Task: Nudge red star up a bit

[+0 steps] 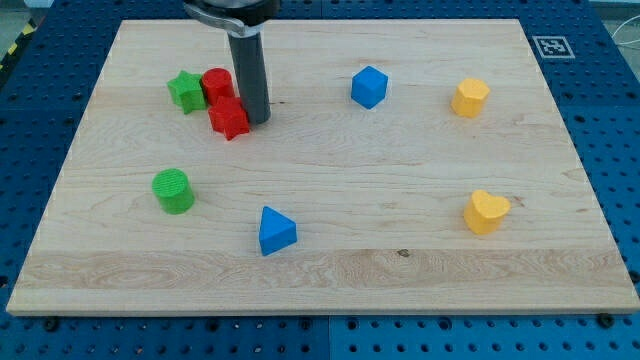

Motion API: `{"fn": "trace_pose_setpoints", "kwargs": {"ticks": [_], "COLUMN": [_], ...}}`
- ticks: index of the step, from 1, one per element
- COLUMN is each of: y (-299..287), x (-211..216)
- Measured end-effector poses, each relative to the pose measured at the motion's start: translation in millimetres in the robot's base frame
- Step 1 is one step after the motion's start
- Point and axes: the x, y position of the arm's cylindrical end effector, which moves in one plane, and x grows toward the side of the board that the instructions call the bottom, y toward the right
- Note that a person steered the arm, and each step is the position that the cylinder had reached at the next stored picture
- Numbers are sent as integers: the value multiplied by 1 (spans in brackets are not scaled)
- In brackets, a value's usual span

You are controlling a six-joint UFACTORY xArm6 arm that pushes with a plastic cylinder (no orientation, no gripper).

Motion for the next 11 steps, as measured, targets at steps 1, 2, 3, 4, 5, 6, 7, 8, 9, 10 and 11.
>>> {"fn": "trace_pose_setpoints", "kwargs": {"ticks": [1,2,3,4,5,6,7,8,9,10,11], "y": [-6,-9,11,23,25,15,1,-6,-8,-8,-9], "x": [-12,-17,-11,11,34,42,42,34,19,4,2]}}
